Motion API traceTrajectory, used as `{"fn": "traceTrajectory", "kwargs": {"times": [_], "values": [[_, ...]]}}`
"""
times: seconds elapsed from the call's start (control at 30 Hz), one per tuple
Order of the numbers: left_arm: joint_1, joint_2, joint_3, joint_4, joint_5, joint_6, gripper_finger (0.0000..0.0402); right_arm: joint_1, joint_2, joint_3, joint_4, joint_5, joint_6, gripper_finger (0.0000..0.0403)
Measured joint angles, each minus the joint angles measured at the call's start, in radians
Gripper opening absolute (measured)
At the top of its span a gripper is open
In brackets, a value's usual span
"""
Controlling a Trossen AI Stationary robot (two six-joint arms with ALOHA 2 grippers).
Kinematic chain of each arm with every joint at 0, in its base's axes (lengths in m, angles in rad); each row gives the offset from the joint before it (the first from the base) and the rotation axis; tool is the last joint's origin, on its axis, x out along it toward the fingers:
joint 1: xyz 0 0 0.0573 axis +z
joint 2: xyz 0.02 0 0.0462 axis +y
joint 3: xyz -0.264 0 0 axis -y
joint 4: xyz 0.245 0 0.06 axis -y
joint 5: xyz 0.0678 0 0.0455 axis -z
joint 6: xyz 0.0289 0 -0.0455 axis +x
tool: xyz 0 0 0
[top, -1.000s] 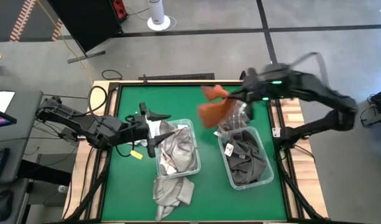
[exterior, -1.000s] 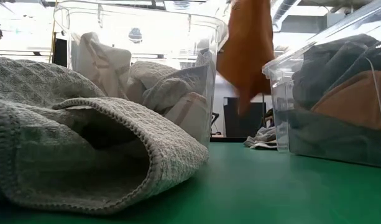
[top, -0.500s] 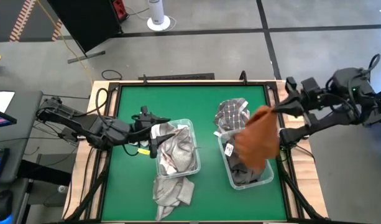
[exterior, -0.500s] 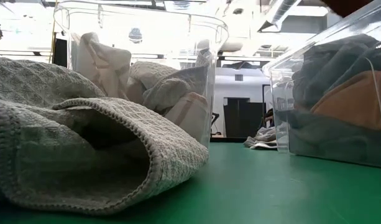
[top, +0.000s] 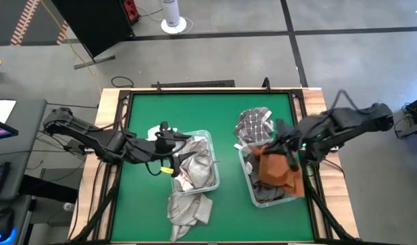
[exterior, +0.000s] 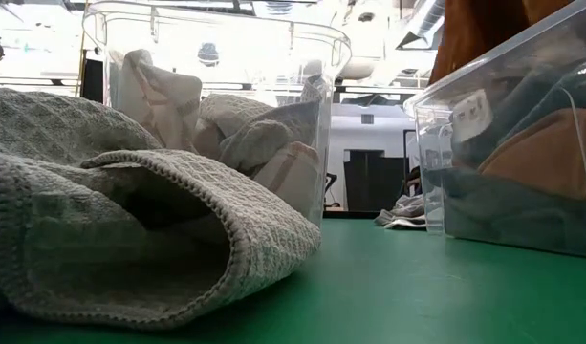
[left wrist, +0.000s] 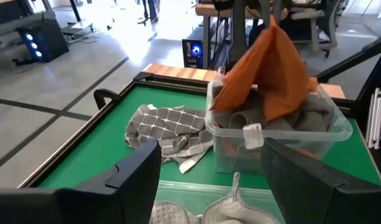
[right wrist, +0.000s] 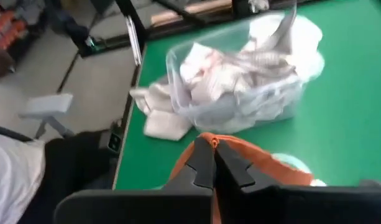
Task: Sort microfiber towel by color & place in baskets
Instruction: Put the orange microfiber towel into the right transparent bin
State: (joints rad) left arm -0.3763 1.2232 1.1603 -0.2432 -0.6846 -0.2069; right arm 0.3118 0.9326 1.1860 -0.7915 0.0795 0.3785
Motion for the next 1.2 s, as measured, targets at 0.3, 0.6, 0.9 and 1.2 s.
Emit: {"fn": "traceTrajectory", "kwargs": {"times": [0.3,0.6,0.9,1.2], "values": [[0.0,0.039,0.0,-0.014,0.0,-0.016,0.0265,0.007,0.164,-0.184,-0.085,-0.021,0.145,0.002],[0.0,0.037,0.0,-0.012,-0.002,-0.015,0.0265,0.016,0.372,-0.293,-0.083,-0.054,0.147,0.0035],[0.0,0.037,0.0,-0.013,-0.003,-0.015,0.0265,0.016,0.566,-0.29,-0.067,-0.052,0.068,0.0094],[0.0,0.037,0.0,-0.015,-0.003,-0.015,0.0265,0.005,0.493,-0.192,-0.196,-0.058,0.064,0.0225]]}}
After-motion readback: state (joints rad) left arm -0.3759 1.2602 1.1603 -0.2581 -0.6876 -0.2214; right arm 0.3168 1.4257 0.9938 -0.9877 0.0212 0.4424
